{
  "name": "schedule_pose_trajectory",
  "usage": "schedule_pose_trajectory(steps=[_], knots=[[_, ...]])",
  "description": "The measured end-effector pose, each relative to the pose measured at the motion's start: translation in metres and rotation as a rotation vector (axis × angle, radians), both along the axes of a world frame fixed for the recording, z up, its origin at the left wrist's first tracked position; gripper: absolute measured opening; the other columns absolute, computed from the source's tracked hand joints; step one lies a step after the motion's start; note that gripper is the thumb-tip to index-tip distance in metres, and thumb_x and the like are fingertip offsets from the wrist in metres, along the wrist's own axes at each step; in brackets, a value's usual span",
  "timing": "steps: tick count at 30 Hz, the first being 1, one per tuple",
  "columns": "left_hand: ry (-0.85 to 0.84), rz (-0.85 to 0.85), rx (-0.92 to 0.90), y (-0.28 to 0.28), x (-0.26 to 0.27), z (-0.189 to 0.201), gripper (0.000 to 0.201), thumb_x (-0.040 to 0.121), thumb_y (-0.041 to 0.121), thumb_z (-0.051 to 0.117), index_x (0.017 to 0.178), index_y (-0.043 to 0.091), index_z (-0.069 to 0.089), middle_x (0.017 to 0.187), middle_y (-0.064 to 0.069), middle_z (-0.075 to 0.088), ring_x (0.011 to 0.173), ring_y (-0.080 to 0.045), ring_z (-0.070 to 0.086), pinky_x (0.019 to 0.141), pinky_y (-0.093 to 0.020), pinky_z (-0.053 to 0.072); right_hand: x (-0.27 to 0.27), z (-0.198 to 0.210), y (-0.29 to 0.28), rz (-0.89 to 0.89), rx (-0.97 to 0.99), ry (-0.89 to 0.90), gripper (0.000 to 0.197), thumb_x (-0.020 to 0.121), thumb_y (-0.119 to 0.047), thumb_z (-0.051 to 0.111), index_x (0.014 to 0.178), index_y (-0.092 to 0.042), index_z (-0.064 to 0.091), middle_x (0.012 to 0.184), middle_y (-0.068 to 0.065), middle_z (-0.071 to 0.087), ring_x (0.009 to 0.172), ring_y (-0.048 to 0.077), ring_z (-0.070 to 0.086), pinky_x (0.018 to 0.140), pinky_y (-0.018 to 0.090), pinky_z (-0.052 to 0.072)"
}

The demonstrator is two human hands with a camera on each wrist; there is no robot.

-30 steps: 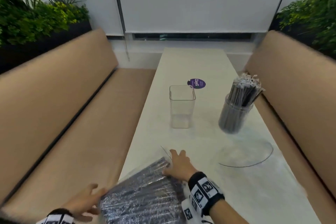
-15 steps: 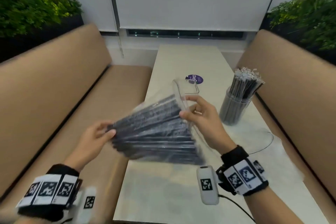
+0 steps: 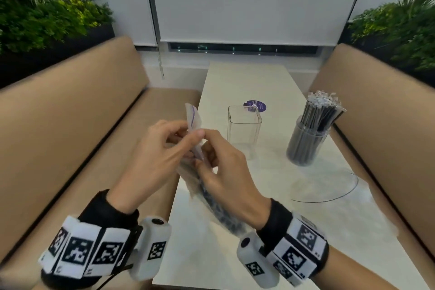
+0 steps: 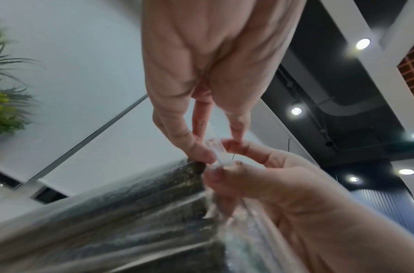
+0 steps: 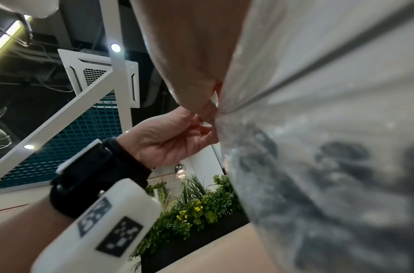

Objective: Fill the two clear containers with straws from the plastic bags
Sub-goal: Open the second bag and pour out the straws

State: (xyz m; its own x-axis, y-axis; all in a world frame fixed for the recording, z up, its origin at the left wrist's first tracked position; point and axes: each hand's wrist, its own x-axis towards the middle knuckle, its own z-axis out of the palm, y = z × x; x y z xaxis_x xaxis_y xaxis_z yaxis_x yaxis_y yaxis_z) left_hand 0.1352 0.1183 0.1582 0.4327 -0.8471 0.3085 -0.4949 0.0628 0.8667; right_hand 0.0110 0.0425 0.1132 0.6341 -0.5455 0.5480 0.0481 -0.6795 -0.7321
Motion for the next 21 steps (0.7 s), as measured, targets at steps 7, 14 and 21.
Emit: schedule_pose_trajectory(steps=[7,14,21], knots=[[0.245,0.158,-0.097,-0.005,0.004,-0.012,0.017,0.090,0.006,0.061,0.080,0.011,0.074,0.073,-0.004,0.075,0.069,-0.014,0.072,0.073,-0.028,0.062,0.009,-0.011,0.002,-0.034,-0.088,-0.018,0.046,0.085,0.001,0.065,0.129,-0.009,0.056,0.093,-0.015,0.053,0.082,-0.009,0.054,0.077,0.006,0.043],[0.398,0.086,-0.092,-0.001,0.011,-0.012,0.007,0.085,-0.001,0.067,0.083,0.003,0.071,0.074,-0.013,0.074,0.066,-0.017,0.071,0.062,-0.022,0.059,0.015,0.000,0.000,-0.027,0.395,-0.031,0.024,0.093,-0.035,0.062,0.111,-0.019,0.062,0.091,0.000,0.073,0.087,0.016,0.071,0.082,0.041,0.060],[0.465,-0.037,-0.018,0.004,0.012,-0.012,0.015,0.086,0.007,0.067,0.091,-0.006,0.072,0.086,-0.025,0.074,0.077,-0.034,0.071,0.074,-0.032,0.062,0.023,0.011,-0.011,-0.022,0.523,-0.004,0.031,0.091,-0.039,0.064,0.079,-0.010,0.060,0.086,0.019,0.071,0.080,0.035,0.072,0.070,0.052,0.062]])
